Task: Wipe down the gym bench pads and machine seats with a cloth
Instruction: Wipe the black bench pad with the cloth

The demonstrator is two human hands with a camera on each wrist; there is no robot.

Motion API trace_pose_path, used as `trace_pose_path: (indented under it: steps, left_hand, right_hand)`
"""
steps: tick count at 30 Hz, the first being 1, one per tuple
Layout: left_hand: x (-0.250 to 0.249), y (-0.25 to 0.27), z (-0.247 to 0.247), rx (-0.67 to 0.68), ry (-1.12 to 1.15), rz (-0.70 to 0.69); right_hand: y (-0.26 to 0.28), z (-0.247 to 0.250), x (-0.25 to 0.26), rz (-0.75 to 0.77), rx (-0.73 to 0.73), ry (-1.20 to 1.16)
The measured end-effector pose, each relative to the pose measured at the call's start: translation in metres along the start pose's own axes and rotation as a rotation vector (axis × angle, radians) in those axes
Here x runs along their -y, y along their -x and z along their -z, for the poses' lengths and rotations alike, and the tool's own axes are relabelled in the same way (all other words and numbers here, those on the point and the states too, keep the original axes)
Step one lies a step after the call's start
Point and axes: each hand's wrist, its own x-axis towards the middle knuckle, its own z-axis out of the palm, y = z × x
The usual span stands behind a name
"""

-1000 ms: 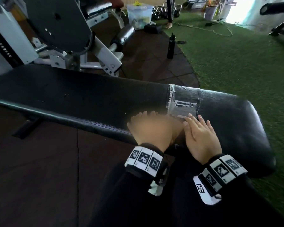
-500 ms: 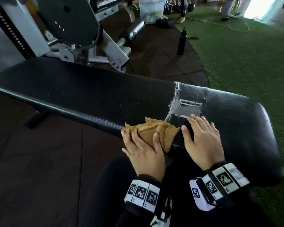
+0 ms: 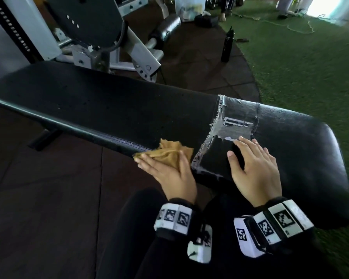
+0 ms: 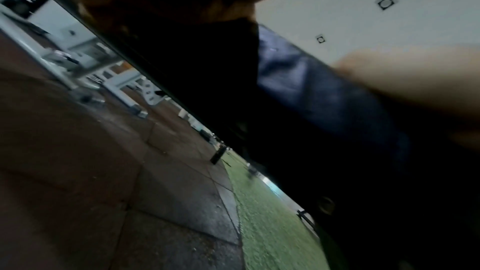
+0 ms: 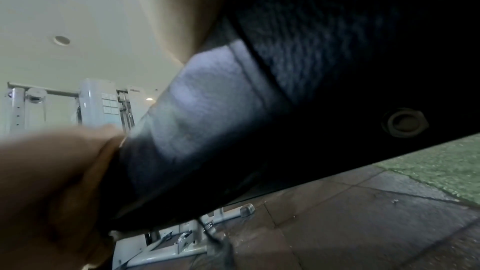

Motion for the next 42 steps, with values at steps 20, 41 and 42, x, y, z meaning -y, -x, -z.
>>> trace_pose_path:
  steps: [20, 41, 42]
  left_hand:
    - [0.002, -0.116, 0.056, -0.129, -0.269, -0.032]
    - [-0.019, -0.117, 0.066, 0.586, -0.964, -0.953]
    - [-0.014, -0.12, 0.079, 0.568, -0.947, -0.981]
  right_hand:
    - [-0.024, -0.025, 0.068, -0.007, 0.197, 0.089]
    - [-0.019, -0.035, 0.061, 0.033, 0.091, 0.113]
    - [-0.019, -0.035, 0.061, 0.033, 0.089, 0.108]
